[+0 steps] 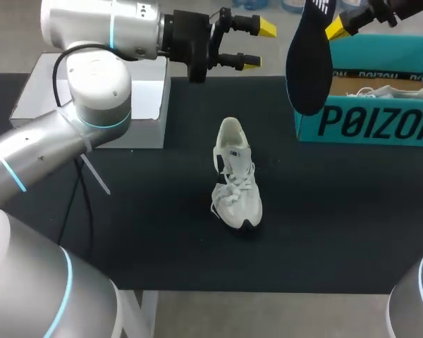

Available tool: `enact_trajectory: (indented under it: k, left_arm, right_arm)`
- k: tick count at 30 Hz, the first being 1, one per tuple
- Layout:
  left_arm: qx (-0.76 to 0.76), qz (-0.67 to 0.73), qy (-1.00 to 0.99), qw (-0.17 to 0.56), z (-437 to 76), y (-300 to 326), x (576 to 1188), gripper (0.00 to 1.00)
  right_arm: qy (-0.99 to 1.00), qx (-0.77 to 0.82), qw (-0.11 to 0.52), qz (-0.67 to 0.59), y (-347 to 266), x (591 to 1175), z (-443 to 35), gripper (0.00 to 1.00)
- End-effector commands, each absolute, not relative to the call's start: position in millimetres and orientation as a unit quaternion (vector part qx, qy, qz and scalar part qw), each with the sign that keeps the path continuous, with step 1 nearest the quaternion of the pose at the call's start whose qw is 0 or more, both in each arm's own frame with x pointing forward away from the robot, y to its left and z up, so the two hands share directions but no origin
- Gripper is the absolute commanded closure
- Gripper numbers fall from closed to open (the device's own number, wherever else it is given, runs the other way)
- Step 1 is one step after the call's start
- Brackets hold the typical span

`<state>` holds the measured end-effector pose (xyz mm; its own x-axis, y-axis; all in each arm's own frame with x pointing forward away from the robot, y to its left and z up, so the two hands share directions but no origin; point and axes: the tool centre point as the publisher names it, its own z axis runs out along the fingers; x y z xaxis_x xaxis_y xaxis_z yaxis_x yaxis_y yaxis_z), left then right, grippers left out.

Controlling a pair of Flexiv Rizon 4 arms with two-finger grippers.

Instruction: Take the shoe out of the shoebox, open the shoe tongue, remove and reinsert the insole, then place the shoe into the shoebox

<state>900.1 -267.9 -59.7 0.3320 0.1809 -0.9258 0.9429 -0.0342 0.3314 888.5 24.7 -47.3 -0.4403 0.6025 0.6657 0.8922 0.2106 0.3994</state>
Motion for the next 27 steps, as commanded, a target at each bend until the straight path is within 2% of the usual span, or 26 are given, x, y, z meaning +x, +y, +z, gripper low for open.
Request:
enact_trajectory:
  k: [1,10,15,20,21,22,23,25,27]
  left_arm:
    - [0.633,-0.356,0.441,0.527,-59,-283,906,0.00]
    - [0.647,-0.342,0.414,0.541,-68,-304,903,0.00]
    - [0.640,-0.349,0.408,0.549,-71,-306,902,0.00]
    - [0.638,-0.350,0.407,0.552,-73,-306,900,0.10]
    - [0.638,-0.350,0.407,0.553,-73,-306,899,0.20]
    - [0.637,-0.350,0.406,0.554,-74,-307,899,0.44]
    - [0.637,-0.351,0.406,0.554,-74,-307,899,0.51]
    - [0.635,-0.352,0.406,0.555,-76,-308,898,0.56]
    - [0.634,-0.352,0.406,0.556,-77,-309,898,0.73]
  right_arm:
    - [-0.774,-0.486,0.226,-0.338,35,909,-43,1.00]
    - [-0.752,-0.495,0.304,-0.311,50,912,-47,1.00]
    - [-0.744,-0.502,0.316,-0.308,52,917,-52,1.00]
    - [-0.746,-0.504,0.315,-0.301,55,921,-56,1.00]
    - [-0.746,-0.504,0.316,-0.301,55,922,-57,1.00]
    - [-0.745,-0.505,0.317,-0.300,56,922,-58,1.00]
    - [-0.745,-0.505,0.317,-0.299,56,923,-59,1.00]
    - [-0.744,-0.506,0.319,-0.298,57,924,-59,1.00]
    - [-0.742,-0.507,0.322,-0.298,58,925,-60,1.00]
